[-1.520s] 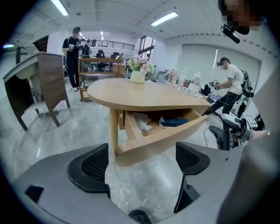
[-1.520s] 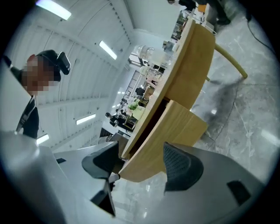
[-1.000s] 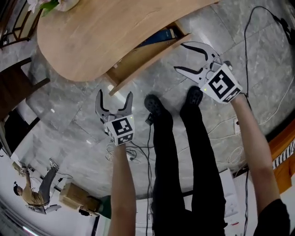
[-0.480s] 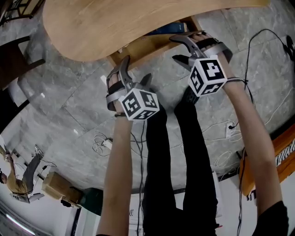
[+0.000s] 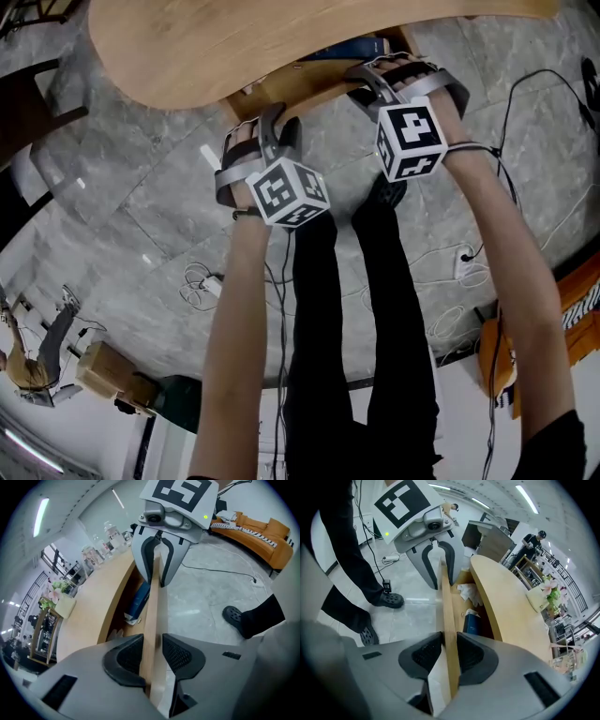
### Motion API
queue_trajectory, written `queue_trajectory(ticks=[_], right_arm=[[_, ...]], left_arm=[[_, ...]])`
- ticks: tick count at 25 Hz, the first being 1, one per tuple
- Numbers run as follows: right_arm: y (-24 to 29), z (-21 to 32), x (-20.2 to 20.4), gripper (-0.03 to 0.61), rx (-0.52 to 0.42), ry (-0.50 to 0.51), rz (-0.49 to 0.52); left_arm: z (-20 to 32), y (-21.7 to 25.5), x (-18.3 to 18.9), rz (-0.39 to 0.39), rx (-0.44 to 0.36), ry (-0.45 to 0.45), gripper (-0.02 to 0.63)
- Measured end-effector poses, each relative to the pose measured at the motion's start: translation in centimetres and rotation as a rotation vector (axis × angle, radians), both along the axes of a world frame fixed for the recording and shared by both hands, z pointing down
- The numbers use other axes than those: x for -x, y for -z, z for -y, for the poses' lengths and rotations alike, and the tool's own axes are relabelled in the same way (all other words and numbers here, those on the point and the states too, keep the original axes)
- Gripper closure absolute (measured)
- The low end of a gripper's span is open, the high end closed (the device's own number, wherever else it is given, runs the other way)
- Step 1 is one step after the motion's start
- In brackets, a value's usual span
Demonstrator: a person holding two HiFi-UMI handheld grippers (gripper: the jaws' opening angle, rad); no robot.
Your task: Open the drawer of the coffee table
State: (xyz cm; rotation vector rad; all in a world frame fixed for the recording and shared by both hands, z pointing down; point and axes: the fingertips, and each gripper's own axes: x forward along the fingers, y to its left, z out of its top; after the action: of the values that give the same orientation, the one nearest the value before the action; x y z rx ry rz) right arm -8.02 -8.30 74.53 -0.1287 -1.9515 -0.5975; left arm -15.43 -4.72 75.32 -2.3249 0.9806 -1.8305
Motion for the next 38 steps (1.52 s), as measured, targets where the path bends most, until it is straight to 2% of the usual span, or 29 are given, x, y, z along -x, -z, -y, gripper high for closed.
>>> queue_trajectory(ticks=[1, 7, 18, 34, 37, 38], right_arm=[[0.0, 0.0, 0.0, 0.471, -0.001, -0.001, -0.005], [-0.1, -0.1, -0.2, 0.476, 0.007, -0.006, -0.034], [-0.2, -5.0, -2.4, 0.48, 0.038, 0.006, -0.06], [-2.1, -6.3, -2.8, 0.488, 0.052, -0.017, -0.063], [-2.3, -6.2, -2.8, 0.486, 0.051, -0.047, -0.044], [-2.5, -6.3, -2.8, 0.486, 0.056, -0.06, -0.039]], left_arm=[[0.2, 0.1, 0.1, 0.002, -0.004, 0.004, 0.491], [0.1, 0.1, -0.1, 0.005, 0.049, -0.011, 0.506], [-5.0, 0.1, -2.3, -0.018, 0.109, -0.035, 0.517], [-6.2, -2.0, -2.7, 0.0, 0.156, -0.036, 0.528], [-6.1, -2.3, -2.6, 0.0, 0.153, -0.02, 0.499], [-6.2, -2.4, -2.5, 0.001, 0.163, -0.015, 0.442]])
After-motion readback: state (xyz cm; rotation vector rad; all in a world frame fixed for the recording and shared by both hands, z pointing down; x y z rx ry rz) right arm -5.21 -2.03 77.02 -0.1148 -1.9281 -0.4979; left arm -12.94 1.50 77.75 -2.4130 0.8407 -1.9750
